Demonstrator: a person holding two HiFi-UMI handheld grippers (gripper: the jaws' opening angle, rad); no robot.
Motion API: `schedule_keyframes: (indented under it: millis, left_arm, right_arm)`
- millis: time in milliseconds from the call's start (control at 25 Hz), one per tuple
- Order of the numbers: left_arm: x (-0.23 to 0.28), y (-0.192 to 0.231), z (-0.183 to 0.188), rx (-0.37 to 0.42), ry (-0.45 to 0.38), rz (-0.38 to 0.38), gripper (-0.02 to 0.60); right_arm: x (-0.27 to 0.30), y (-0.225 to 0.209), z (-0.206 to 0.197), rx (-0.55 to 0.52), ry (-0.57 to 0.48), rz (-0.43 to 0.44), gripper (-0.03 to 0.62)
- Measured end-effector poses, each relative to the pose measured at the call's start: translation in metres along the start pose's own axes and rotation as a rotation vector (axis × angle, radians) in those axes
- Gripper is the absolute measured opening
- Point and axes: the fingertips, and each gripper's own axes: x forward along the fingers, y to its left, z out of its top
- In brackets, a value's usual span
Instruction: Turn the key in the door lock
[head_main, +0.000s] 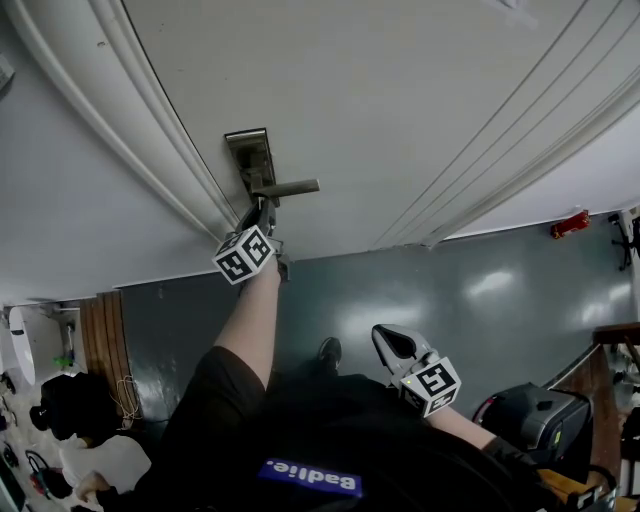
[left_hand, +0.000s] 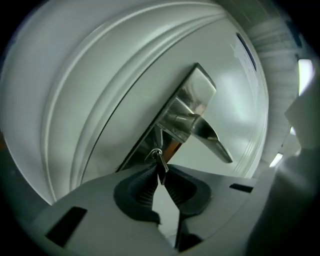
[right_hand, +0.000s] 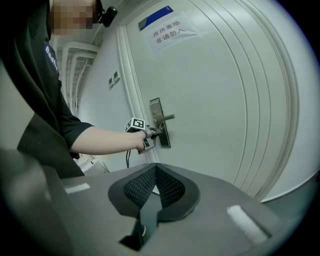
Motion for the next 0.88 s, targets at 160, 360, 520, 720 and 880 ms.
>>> schedule_keyframes:
  millis: [160,360,520,720,880]
  left_arm:
    - [0.003,-0.003,-0.005,-0.394,-0.034,-0.178,0.028]
    - [0.005,-0.005,-0.006,-0.717,-0.035,-0.345,0.029]
    - [0.005,-0.009,-0.004,-0.875,-0.013,-0.451,0.032]
    - [0.004,-0.011,-0.004,-1.036,-0.001,-0.515,0.032]
    - [0.004,-0.013,-0.003,-1.115,0.012,-0.577,0.034]
  right_arm:
    - [0.001,0.003,0.0,0.004,0.002,0.006,0.002]
    - [0.006,0.007,-0.001,0.006,0.015,0.013,0.002]
    - [0.012,0.012,-0.001,0.02,0.025,0.013,0.002]
    - [0.016,0.017,-0.003,0.027,0.034,0.006,0.002]
    - [0.017,0.018,-0.004,0.042,0.039,-0.006,0.002]
